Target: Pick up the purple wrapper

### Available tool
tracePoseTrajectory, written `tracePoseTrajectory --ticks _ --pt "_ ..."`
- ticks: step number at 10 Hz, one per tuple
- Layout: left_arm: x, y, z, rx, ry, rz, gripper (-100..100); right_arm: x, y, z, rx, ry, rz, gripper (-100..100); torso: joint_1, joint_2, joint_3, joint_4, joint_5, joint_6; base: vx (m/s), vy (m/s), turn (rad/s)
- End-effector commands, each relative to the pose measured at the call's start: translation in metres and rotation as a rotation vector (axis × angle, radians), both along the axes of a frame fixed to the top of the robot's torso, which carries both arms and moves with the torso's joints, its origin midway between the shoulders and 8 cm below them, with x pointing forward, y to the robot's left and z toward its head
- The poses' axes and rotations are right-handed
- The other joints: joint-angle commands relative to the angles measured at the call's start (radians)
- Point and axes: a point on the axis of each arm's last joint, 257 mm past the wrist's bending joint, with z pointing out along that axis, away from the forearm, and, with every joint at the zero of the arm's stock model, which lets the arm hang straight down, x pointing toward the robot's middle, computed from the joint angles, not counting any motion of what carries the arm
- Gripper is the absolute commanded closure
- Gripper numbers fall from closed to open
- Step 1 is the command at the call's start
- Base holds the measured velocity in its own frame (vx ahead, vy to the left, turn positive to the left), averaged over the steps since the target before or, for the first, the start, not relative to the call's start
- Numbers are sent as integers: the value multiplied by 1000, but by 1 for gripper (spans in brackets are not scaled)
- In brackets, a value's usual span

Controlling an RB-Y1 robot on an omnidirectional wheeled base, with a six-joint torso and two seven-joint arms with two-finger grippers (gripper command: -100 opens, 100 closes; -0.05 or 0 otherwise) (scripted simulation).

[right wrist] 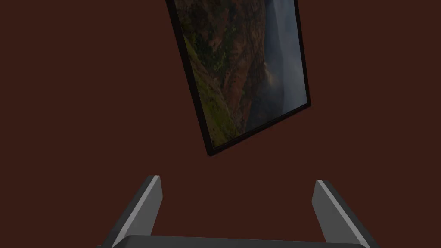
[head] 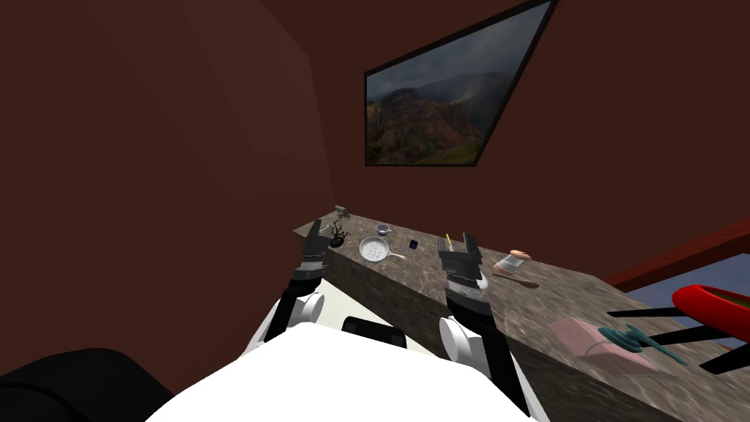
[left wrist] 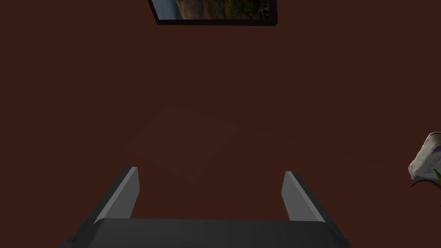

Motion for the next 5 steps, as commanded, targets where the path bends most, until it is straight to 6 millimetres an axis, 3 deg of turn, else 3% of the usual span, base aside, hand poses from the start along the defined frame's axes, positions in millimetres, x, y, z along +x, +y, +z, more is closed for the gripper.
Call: tracePoseTrajectory --ticks 1,5 --pt "0 0 0 0 0 0 0 3 4 -4 -25 14 25 -100 0 0 0 0 0 0 -72 6 74" --pt "0 0 0 0 0 0 0 14 14 -24 -99 71 92 -100 0 10 6 2 0 0 -150 6 97"
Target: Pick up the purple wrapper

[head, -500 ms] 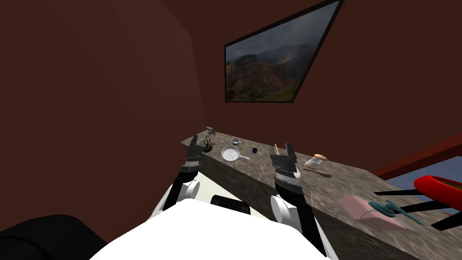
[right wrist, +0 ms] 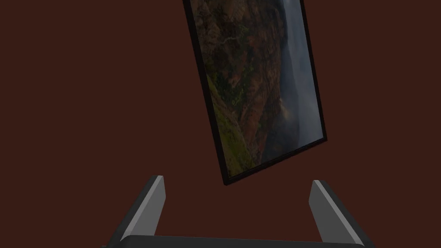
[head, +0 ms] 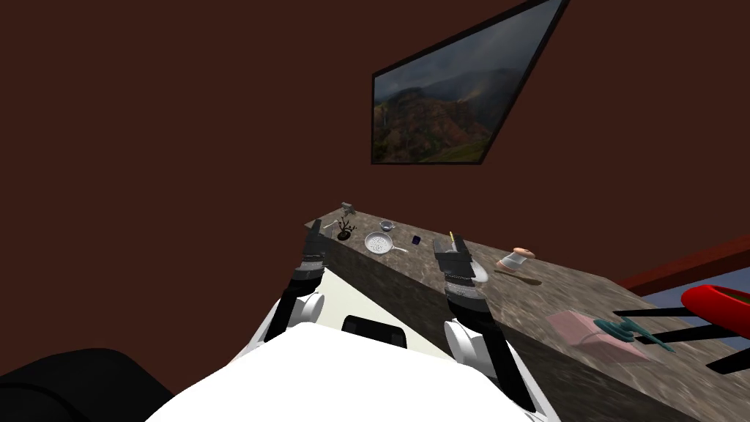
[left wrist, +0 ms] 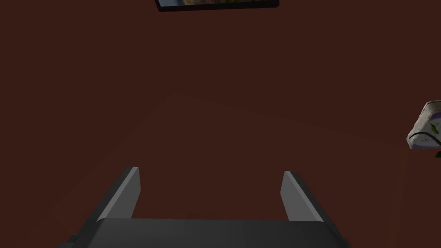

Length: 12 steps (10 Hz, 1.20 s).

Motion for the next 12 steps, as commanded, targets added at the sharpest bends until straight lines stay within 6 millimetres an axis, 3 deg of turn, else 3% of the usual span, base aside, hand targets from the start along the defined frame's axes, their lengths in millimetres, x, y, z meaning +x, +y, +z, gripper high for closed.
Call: tracePoseTrajectory --ticks 1,12 --pt "0 0 0 0 0 0 0 2 2 -5 -19 13 14 -100 0 0 0 0 0 0 -97 12 34" --pt "0 0 0 0 0 0 0 20 0 -79 -233 211 129 -100 0 -5 -3 -1 0 0 -88 20 98"
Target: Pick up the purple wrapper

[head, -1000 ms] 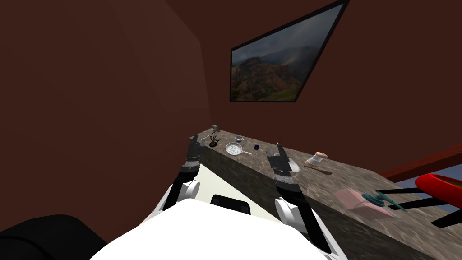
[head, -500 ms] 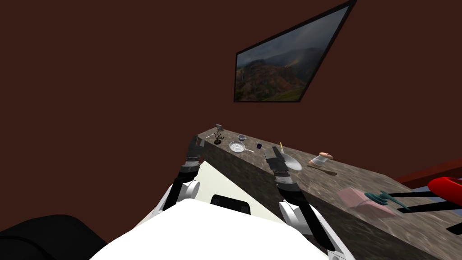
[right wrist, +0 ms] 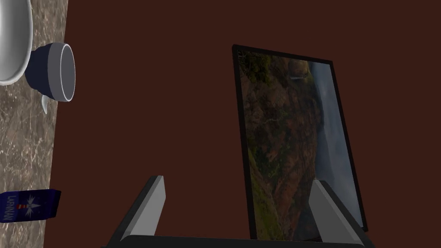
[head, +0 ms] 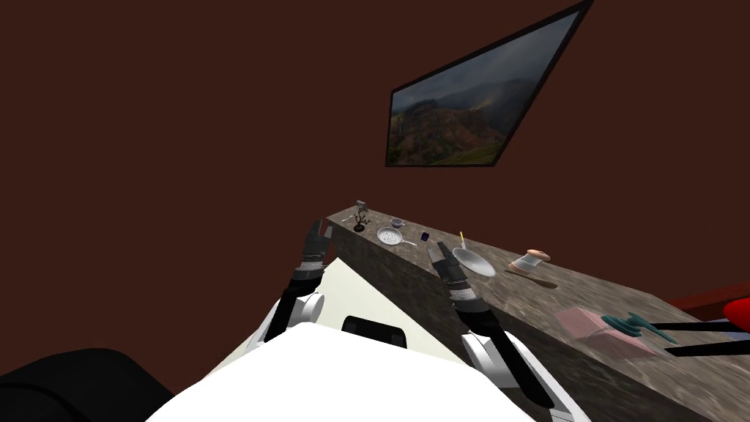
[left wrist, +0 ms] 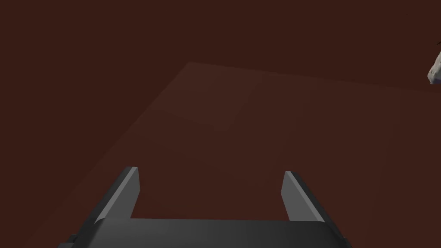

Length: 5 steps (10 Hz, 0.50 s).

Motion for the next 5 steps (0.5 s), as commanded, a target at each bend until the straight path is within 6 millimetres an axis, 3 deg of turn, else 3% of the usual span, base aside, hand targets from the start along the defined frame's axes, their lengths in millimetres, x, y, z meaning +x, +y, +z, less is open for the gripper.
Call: tracePoseTrajectory --ticks 1,4,5 --pt "0 0 0 0 0 0 0 2 -6 -19 -35 48 9 -100 0 0 0 0 0 0 -77 35 164" --pt "0 0 0 0 0 0 0 2 -14 -38 -107 100 31 -100 0 0 0 0 0 -1 -62 28 104" --pt "0 0 0 0 0 0 0 2 -22 -56 -130 147 29 -100 0 -1 -1 0 0 0 -49 36 145"
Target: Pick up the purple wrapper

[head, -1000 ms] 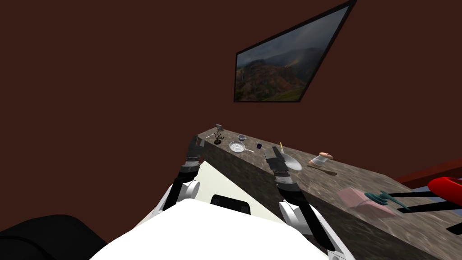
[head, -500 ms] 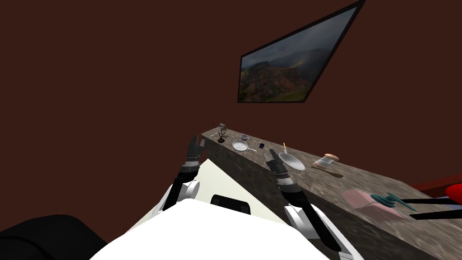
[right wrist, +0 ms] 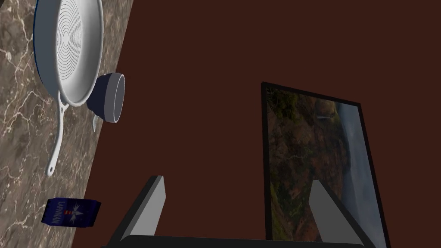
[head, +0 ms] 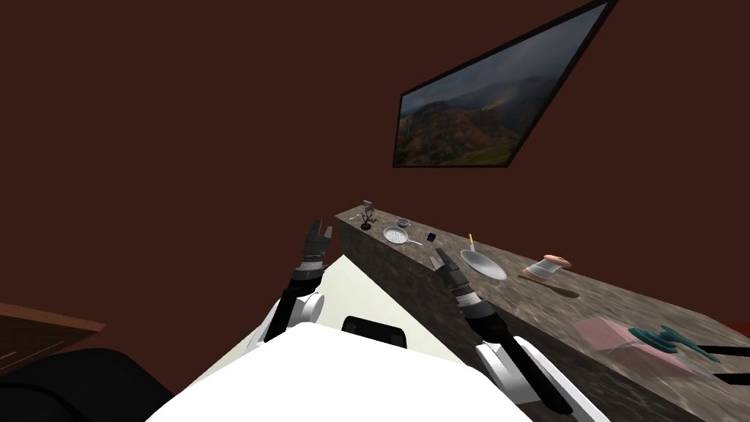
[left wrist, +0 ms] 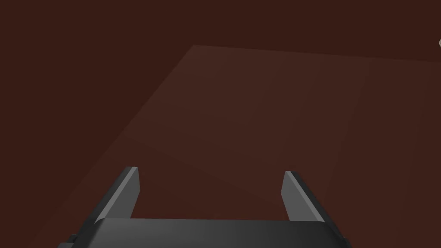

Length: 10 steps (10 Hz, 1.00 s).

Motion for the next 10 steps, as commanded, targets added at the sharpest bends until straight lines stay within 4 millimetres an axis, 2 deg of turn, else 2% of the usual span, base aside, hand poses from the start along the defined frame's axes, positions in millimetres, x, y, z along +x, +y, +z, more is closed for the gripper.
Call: tracePoseTrajectory --ticks 1,2,3,4,5,6,7,8,9,10 --pt "0 0 0 0 0 0 0 0 -5 -12 -41 29 12 -100 0 0 0 0 0 0 -47 26 96" --pt "0 0 0 0 0 0 0 -1 -15 -31 -68 78 7 -100 -1 0 0 0 0 0 -65 32 172" --pt "0 0 0 0 0 0 0 -2 -16 -31 -93 82 18 -100 0 1 0 0 0 0 -48 28 78" --pt "0 0 0 0 0 0 0 -4 -28 -51 -118 132 10 -100 -1 0 0 0 0 0 -38 41 178" --pt "0 0 0 0 0 0 0 -4 -30 -51 -146 136 22 -100 0 -1 0 0 0 0 -26 30 74" --pt "0 0 0 0 0 0 0 -8 -44 -70 -174 188 11 -100 -1 -1 -1 0 0 1 -28 33 185" --pt "0 0 0 0 0 0 0 -8 -46 -70 -196 191 20 -100 0 -2 -1 0 0 0 -18 28 95" --pt "0 0 0 0 0 0 0 -14 -61 -89 -224 244 7 -100 -1 -2 -1 0 0 1 -14 37 157" --pt "0 0 0 0 0 0 0 -14 -64 -88 -254 248 19 -100 0 -3 -1 -1 0 0 -10 30 96" --pt "0 0 0 0 0 0 0 -21 -81 -107 -285 302 5 -100 -1 -3 -2 -1 0 1 -4 37 195"
